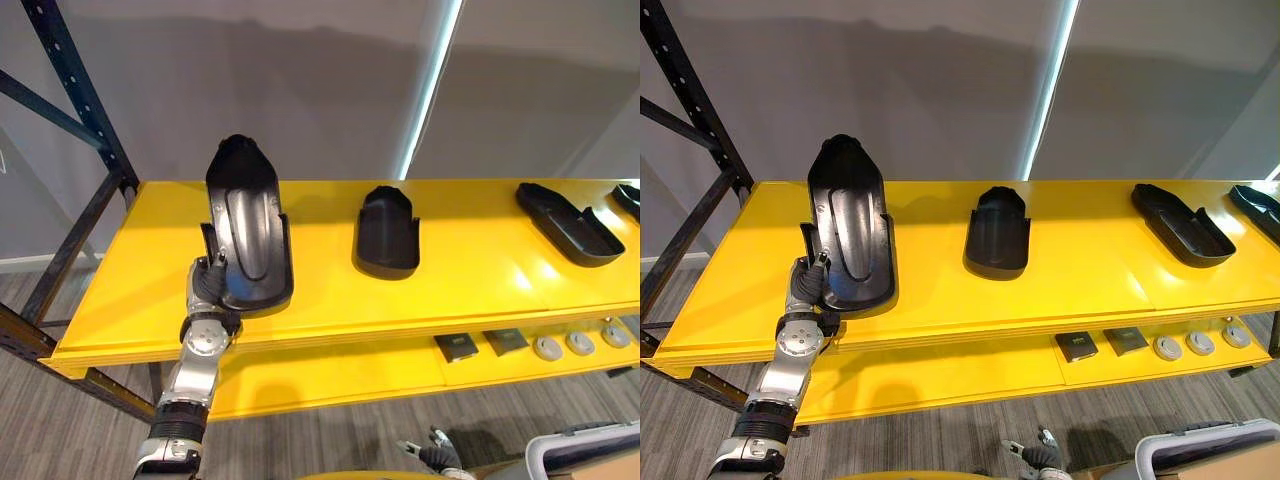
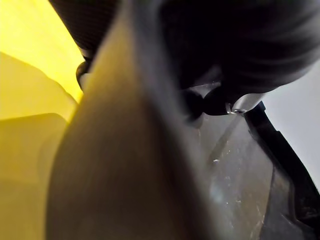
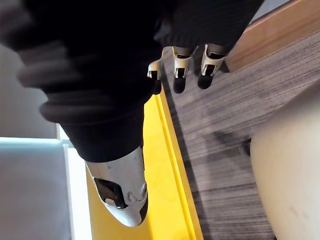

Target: Walk over and take plastic housings, then place them on the shelf

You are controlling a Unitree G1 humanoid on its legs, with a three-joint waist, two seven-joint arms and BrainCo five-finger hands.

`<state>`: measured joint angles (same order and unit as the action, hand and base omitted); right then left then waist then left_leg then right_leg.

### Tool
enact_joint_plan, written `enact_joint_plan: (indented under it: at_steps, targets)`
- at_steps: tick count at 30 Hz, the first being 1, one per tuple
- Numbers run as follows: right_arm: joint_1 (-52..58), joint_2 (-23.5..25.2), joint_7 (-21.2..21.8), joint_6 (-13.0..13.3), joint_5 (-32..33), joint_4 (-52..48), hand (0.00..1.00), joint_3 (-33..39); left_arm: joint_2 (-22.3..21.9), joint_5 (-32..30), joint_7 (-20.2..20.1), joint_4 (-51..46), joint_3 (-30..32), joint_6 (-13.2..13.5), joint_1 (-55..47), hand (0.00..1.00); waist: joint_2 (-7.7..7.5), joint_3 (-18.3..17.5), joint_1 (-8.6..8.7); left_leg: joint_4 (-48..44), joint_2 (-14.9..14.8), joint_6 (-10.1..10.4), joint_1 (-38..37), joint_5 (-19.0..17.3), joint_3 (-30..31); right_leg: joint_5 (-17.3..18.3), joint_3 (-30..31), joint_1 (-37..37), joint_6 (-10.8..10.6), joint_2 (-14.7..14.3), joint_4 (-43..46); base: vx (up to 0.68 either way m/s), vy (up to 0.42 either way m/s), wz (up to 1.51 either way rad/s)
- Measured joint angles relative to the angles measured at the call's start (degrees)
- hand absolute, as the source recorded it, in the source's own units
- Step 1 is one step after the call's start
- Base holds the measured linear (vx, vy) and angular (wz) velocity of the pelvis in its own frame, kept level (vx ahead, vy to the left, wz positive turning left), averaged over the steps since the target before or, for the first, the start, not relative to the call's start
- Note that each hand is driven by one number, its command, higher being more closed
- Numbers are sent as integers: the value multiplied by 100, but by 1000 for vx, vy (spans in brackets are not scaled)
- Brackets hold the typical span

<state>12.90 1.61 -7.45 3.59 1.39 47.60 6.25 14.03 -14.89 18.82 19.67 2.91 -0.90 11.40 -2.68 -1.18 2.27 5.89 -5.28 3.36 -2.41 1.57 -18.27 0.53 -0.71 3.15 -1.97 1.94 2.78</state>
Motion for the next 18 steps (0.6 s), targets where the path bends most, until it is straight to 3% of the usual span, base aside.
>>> enact_joint_plan:
  at_steps: [9,10,18]
  targets:
    - [-87,8,-1,36,0,24,0,72,90,-162,23,843,119,-139,636,100,-50,158,2,2,69,-30,-12,29,-7,-38,32,-101,-13,5,-182,25,4,0]
    - [-95,6,-1,36,-1,32,0,73,94,-162,27,855,140,-142,638,0,-50,159,4,2,71,-30,-12,28,-12,-39,32,-105,-13,2,-192,76,-3,0]
    - [-184,-24,-1,41,-3,57,0,95,316,-171,138,1155,188,-162,1174,0,-34,326,3,3,51,-27,-31,27,-74,-50,87,-106,5,-59,-203,31,-14,-4]
